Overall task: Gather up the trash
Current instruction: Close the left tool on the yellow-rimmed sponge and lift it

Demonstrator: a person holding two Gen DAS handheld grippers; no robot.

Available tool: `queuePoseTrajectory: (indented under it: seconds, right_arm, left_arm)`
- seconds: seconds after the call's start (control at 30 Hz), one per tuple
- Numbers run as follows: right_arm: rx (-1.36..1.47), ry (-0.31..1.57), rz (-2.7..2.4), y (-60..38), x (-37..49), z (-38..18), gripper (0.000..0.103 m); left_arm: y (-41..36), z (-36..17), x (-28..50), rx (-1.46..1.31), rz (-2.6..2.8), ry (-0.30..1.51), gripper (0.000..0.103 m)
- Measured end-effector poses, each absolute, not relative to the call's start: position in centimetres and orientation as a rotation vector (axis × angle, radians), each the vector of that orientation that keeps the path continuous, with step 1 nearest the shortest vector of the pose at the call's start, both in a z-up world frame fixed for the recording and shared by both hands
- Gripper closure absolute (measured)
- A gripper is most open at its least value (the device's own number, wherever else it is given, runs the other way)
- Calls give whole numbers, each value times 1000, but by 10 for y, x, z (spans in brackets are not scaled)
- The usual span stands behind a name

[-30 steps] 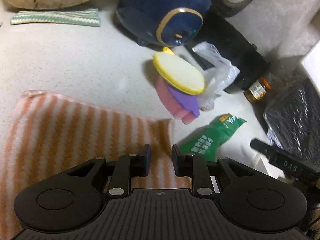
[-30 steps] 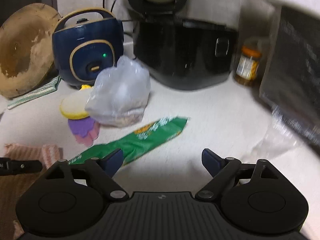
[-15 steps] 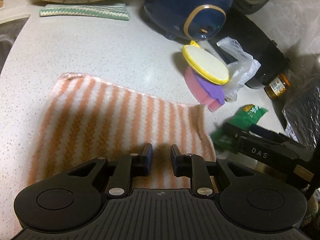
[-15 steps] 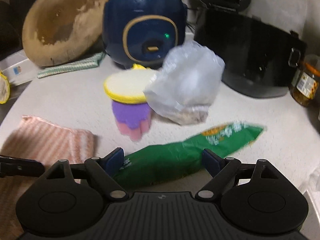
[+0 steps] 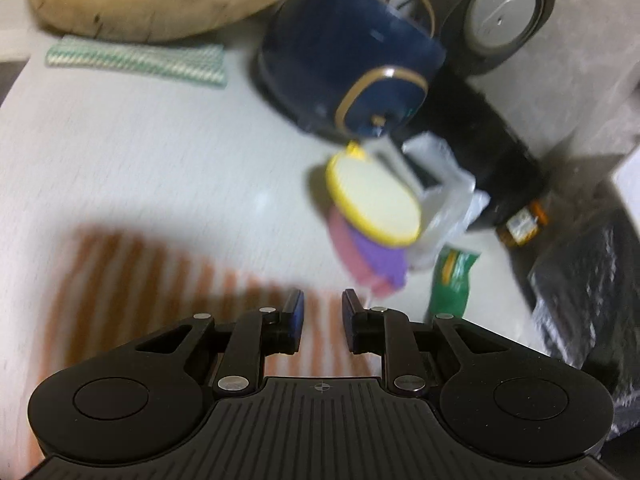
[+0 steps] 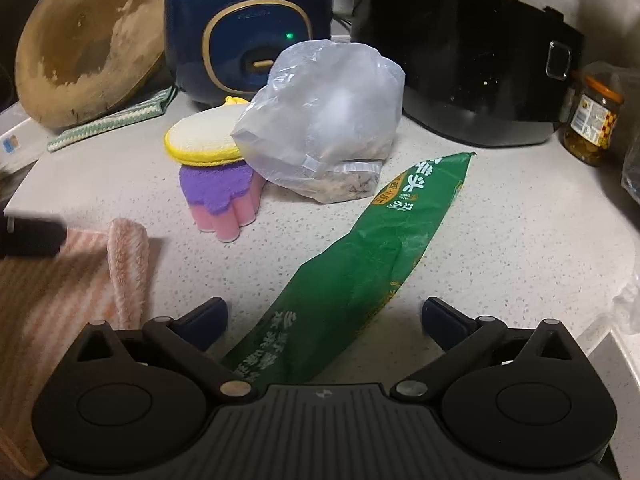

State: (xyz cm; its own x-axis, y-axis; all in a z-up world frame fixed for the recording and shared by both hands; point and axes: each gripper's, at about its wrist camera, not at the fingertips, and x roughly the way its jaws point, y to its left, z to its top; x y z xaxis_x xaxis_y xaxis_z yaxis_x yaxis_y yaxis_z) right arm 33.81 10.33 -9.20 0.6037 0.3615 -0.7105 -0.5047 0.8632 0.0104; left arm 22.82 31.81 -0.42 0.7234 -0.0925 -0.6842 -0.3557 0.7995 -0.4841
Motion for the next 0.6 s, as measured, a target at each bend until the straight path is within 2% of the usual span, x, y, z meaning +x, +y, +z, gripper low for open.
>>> queuePoseTrajectory:
  seconds: [0.23, 0.33, 0.47, 0.53, 0.6]
  right_arm:
    - [-244, 828, 544, 109, 347, -88, 0]
    - [-234, 847, 543, 107, 347, -83, 10]
    - [-199, 761, 527, 99, 339, -57, 14]
    - [-193, 715, 510, 97, 335, -43, 26]
    - [-182, 704, 496, 95, 336, -34, 60]
  left_arm:
    - [332, -8, 262, -684, 131, 725, 79]
    - [341, -14, 274, -732, 115, 718, 79]
    - [348, -18, 289, -756, 101, 715, 79]
    - [350, -20, 297, -766, 92, 712, 79]
    - [351, -21, 305, -774, 81, 708, 79]
